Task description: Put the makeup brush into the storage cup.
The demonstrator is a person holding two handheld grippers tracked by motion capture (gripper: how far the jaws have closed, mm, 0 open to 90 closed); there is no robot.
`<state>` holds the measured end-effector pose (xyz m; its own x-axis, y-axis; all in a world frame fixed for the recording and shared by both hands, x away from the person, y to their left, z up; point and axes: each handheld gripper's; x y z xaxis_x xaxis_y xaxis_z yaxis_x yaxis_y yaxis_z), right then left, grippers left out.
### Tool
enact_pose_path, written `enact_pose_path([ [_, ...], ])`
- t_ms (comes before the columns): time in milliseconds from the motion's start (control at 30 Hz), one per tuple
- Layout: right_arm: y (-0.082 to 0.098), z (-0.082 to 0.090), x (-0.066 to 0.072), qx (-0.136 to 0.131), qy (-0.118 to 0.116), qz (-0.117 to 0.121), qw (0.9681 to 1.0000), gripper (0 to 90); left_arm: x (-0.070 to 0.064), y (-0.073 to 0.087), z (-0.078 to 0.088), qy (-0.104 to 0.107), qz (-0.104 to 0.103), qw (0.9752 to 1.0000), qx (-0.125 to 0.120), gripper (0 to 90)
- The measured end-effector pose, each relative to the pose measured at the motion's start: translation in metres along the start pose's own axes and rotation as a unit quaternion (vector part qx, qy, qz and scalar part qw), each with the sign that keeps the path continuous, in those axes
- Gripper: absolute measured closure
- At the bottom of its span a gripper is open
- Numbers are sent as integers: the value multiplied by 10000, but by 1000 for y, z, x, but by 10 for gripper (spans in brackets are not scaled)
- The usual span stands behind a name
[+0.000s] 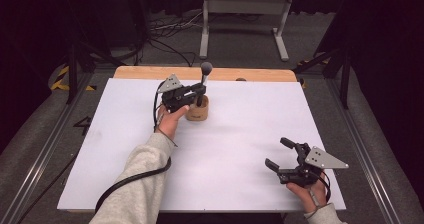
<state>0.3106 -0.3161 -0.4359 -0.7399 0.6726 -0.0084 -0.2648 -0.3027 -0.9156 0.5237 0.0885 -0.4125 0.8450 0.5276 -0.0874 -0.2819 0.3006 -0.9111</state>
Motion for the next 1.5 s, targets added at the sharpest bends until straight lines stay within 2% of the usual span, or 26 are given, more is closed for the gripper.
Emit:
enact_pose_path([
  [300, 0, 0, 0, 0, -9, 7, 10000, 90, 1, 7, -2, 15, 86, 10000, 2, 733],
  [767, 0, -1, 1, 23, -25, 16, 10000, 90, 1, 8, 3, -14, 52, 10000, 78, 722],
  [800, 0, -1, 1, 22, -23, 15, 10000, 90, 1, 7, 4, -34, 43, 10000, 71, 678],
  [833, 0, -1, 1, 25, -19, 16, 10000, 90, 0, 6, 4, -57, 128, 9999, 11, 602],
  [867, 0, -1, 1, 21, -20, 19, 10000, 90, 1, 4, 5, -73, 240, 9997, -8, 471],
  [900, 0, -1, 1, 21, -20, 19, 10000, 90, 1, 4, 5, -73, 240, 9997, -8, 364],
  [967, 0, -1, 1, 19, -16, 32, 10000, 90, -2, 1, 9, -147, 126, 9998, -40, 350],
  [1000, 0, -1, 1, 18, -12, 29, 10000, 90, -3, -1, 11, -202, 89, 9997, -39, 309],
  [1033, 0, -1, 1, 18, -8, 30, 10000, 90, -3, -1, 14, -200, 115, 9997, -88, 264],
  [1133, 0, -1, 1, 13, 12, 30, 10000, 90, -2, -4, 23, -178, 232, 9994, -207, 200],
  [1233, -1, 0, 0, 15, 57, 11, 10000, 90, -2, -6, 30, -106, 422, 9990, -95, 127],
  [1267, -1, 0, 0, 15, 57, 11, 10000, 90, -2, -6, 30, -106, 422, 9990, -95, 72],
  [1333, -1, 0, -1, 20, 83, 13, 10000, 89, -4, -7, 33, -277, 282, 9992, -21, 39],
  [1367, -1, 0, -2, 64, 116, 19, 9999, 90, -6, -8, 36, -275, 215, 9994, 27, 40],
  [1500, -1, -1, -2, 110, 134, 42, 9998, 88, -8, -9, 51, -43, 159, 9999, -44, 42],
])
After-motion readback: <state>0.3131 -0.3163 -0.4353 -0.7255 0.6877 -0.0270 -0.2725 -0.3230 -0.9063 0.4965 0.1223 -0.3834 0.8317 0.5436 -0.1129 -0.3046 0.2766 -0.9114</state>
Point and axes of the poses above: each handheld gripper's, and its own axes: z roughly backward along the jaws, y roughly out of its underside, x roughly to its left, and after that the axes turned 15 degrees about x, right-handed
